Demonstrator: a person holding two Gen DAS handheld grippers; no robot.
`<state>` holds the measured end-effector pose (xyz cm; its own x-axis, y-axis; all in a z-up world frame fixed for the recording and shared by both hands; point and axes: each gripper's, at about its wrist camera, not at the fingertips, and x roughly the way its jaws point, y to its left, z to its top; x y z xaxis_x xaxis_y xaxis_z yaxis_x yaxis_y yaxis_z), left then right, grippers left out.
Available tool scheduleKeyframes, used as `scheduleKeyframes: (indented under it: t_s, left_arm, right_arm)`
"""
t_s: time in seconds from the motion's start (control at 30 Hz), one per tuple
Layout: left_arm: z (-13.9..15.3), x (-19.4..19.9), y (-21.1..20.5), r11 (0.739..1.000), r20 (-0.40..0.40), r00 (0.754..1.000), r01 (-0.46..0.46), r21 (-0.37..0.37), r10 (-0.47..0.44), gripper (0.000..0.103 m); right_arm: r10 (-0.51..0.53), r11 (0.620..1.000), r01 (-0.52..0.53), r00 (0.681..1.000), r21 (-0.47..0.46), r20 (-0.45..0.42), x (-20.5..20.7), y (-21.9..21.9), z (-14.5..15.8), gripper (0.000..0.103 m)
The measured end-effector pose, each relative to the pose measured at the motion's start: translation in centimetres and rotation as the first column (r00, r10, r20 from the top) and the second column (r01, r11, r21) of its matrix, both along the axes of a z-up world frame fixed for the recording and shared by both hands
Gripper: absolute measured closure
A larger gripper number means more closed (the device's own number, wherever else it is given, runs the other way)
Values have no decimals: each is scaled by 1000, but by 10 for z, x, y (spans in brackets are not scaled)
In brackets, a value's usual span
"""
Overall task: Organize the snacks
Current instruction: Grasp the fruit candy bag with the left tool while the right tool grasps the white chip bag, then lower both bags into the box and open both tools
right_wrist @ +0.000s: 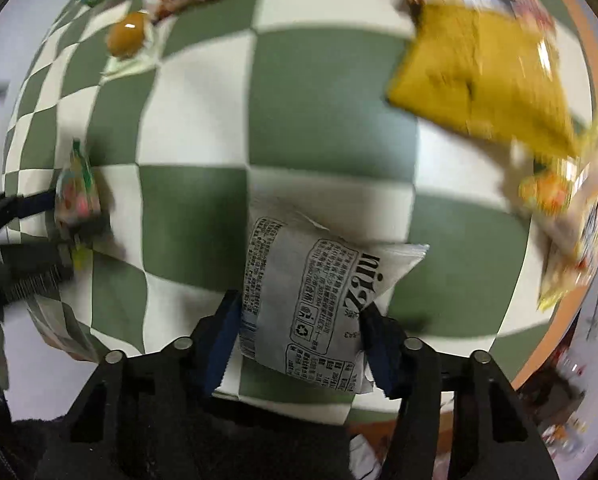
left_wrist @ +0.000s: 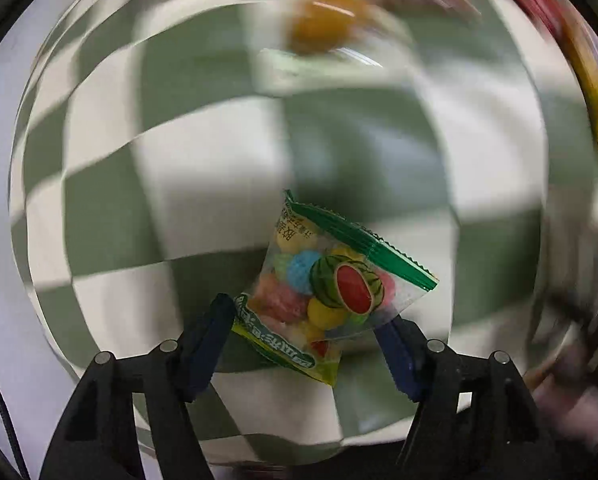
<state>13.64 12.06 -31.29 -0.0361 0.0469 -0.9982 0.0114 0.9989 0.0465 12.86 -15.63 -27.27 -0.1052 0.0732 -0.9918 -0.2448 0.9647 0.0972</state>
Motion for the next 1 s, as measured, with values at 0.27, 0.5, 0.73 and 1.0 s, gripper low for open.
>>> scheduleKeyframes:
  t_s: [0.27, 0.5, 0.73, 1.0]
  left_arm:
    - [-3, 10, 27, 985, -39, 993, -113, -134, 109, 30]
    - [-4, 13, -11, 992, 6, 993, 121, 33, -121, 31]
    - [5, 17, -15, 1000, 62, 998, -4, -7, 5, 54]
    - [52, 29, 5, 990, 109, 990, -73, -118, 86, 54]
  right_arm:
    - [63, 998, -64, 996, 20, 55, 15, 29, 1, 35]
    - [13, 1000, -14, 998, 15, 67, 16, 32, -3, 32]
    - [-34, 999, 29, 993, 45, 116, 21, 16, 7, 51]
    - [-111, 980, 90, 988, 178, 111, 43, -15, 40, 51]
